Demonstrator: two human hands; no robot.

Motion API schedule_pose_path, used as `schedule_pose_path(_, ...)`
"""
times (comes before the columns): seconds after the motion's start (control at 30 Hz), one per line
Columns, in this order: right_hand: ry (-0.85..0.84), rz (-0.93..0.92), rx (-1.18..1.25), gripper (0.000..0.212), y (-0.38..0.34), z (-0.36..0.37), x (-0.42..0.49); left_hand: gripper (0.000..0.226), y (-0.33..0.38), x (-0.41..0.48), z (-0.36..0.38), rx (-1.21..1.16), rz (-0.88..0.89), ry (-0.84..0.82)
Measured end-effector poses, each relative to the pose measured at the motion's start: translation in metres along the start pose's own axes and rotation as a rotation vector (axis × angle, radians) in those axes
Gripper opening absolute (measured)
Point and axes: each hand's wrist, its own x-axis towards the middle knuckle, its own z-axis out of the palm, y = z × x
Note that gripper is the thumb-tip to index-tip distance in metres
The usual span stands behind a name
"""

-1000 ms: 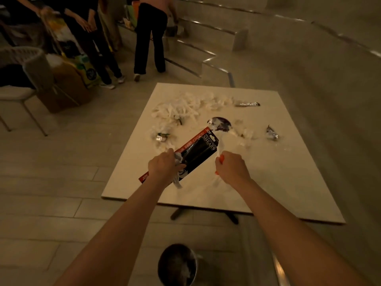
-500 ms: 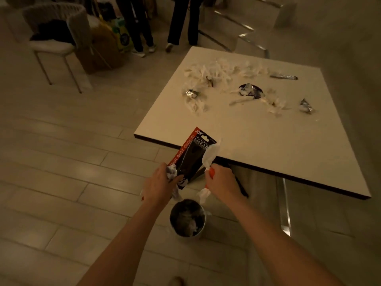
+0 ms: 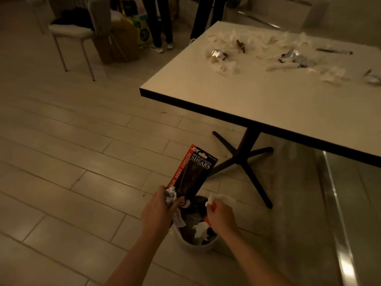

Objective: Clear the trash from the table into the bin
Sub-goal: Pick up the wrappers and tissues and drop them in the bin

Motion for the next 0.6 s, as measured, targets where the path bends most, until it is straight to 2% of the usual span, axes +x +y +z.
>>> schedule_pose_path(0.17,0.008,0.023,-0.036,0.026,0.037,0.072,0.054,0.036,-0.030,0.020,0.068,-0.079,0.018,0.013)
schedule_pose_path(0.3,-0.122,0.054,-0.008,0.031,0.067,0.116,0.085,0.031,-0.051,0.032,0.115,-0.167,0.025,0.021)
schedule_pose_path(0.43,-0.233,0.004,-0.018,0.034,0.083,0.123,0.095,0.031,-0.064,0.039,0.148,-0.195,0.012,0.043)
schedule_pose_path(0.6,-0.118,-0.032,-0.054,0.020,0.083,0.092,0.098,0.034,-0.066,0.040,0.172,-0.250,-0.051,0.019)
